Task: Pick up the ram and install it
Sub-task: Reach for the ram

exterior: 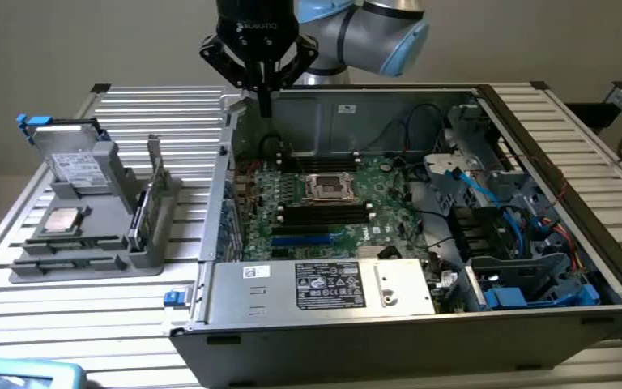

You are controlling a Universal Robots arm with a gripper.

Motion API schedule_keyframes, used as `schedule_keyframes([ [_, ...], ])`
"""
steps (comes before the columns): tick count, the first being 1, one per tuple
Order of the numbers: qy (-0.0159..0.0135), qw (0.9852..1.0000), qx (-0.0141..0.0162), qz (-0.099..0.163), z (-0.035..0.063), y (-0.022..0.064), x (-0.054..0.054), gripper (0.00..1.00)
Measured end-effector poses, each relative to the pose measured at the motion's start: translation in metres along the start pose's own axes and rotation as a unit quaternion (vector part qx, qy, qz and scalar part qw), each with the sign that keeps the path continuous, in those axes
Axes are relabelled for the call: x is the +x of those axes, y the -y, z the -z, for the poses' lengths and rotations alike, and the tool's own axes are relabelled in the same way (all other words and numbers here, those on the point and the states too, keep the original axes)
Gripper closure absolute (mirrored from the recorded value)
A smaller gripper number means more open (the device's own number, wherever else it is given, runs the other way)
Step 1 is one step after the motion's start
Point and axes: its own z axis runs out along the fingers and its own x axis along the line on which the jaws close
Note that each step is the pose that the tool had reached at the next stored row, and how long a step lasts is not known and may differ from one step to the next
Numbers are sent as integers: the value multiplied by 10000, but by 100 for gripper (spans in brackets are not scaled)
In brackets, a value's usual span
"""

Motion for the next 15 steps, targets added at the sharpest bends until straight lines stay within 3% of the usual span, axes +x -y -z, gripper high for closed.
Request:
schedule_keyframes([
  [15,1,10000,-1,0,0,0,2,89],
])
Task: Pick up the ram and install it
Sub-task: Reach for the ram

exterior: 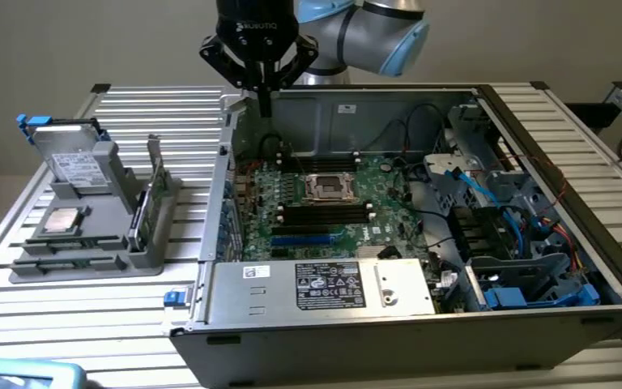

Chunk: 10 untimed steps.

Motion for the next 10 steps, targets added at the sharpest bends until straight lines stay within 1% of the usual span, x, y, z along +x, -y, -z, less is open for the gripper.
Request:
schedule_keyframes([
  [10,-1,10000,1,0,11,33,444,89],
])
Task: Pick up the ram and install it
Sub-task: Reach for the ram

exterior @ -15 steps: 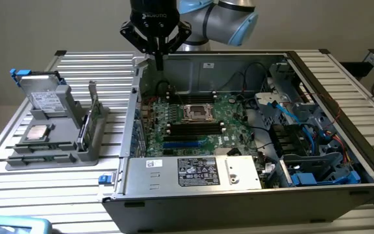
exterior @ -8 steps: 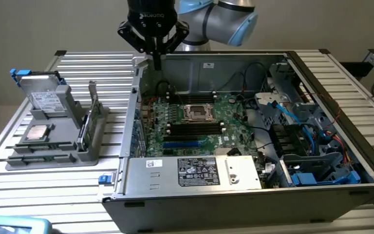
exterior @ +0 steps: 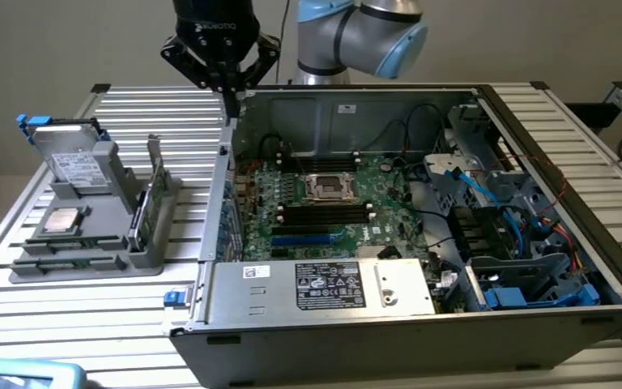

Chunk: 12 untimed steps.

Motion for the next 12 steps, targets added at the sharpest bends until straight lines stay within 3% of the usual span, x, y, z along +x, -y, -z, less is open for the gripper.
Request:
schedule_keyframes([
  [12,0,10000,0,0,2,54,541,89],
])
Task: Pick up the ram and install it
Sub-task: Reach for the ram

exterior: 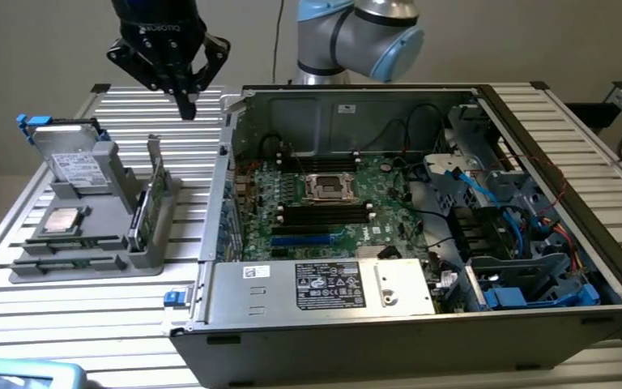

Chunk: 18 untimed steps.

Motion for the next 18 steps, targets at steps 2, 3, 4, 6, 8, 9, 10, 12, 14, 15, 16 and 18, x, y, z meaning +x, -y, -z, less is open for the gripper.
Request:
schedule_keyframes([
  [2,0,10000,0,0,-3,18,91,89],
  [3,0,10000,0,0,-4,28,132,89],
  [4,0,10000,0,1,-6,41,173,89],
  [6,0,10000,0,1,-14,66,258,89],
  [8,0,10000,0,1,-27,91,342,89],
  [9,0,10000,0,1,-38,106,378,89],
  [10,0,10000,0,2,-51,121,409,89],
  [12,0,10000,0,2,-80,152,480,89],
  [14,0,10000,0,1,-108,181,547,89],
  [15,0,10000,0,2,-119,196,575,89],
  [16,0,10000,0,2,-130,209,607,89],
  [18,0,10000,0,2,-156,236,676,89],
])
